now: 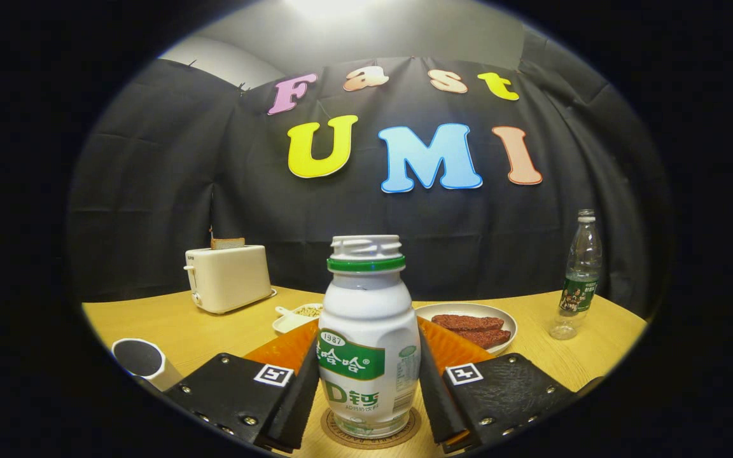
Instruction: Take the bottle from table, then pour the juice into the cup, finally place the bottle on the coaster
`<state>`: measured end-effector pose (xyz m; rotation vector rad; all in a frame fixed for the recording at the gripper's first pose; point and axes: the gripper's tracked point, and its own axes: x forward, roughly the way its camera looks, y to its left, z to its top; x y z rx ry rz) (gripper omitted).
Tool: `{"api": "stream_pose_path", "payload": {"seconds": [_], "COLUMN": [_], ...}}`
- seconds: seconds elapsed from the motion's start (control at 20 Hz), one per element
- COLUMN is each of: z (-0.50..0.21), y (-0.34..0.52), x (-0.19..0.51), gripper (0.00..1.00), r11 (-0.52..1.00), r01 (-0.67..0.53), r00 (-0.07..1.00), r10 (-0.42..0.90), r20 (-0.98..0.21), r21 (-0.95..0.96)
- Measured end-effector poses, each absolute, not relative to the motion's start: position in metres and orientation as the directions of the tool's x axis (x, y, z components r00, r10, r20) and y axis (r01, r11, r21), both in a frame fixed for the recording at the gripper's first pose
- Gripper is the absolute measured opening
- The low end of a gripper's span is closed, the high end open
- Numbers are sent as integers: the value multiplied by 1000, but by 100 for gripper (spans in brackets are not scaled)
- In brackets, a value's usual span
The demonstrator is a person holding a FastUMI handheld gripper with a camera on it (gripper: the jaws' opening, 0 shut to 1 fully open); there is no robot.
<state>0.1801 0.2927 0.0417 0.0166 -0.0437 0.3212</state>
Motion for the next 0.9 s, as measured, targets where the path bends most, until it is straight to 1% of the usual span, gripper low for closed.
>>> {"api": "stream_pose_path", "payload": {"seconds": [0.05, 0.15, 0.2, 0.4, 0.5, 0.7, 0.9], "z": [46, 49, 50, 70, 81, 99, 134], "y": [292, 289, 290, 286, 279, 271, 260], "x": [179, 181, 178, 161, 150, 124, 89], "gripper": [73, 98, 99, 99, 99, 99, 99], "r11": [951, 957, 959, 964, 972, 978, 982], "r01": [-308, -288, -284, -264, -233, -207, -190], "r00": [950, 955, 957, 962, 970, 977, 979], "r10": [306, 287, 283, 262, 231, 206, 190], "r20": [59, 67, 63, 73, 75, 50, 68], "r21": [14, 6, 0, 21, 15, -2, -6]}}
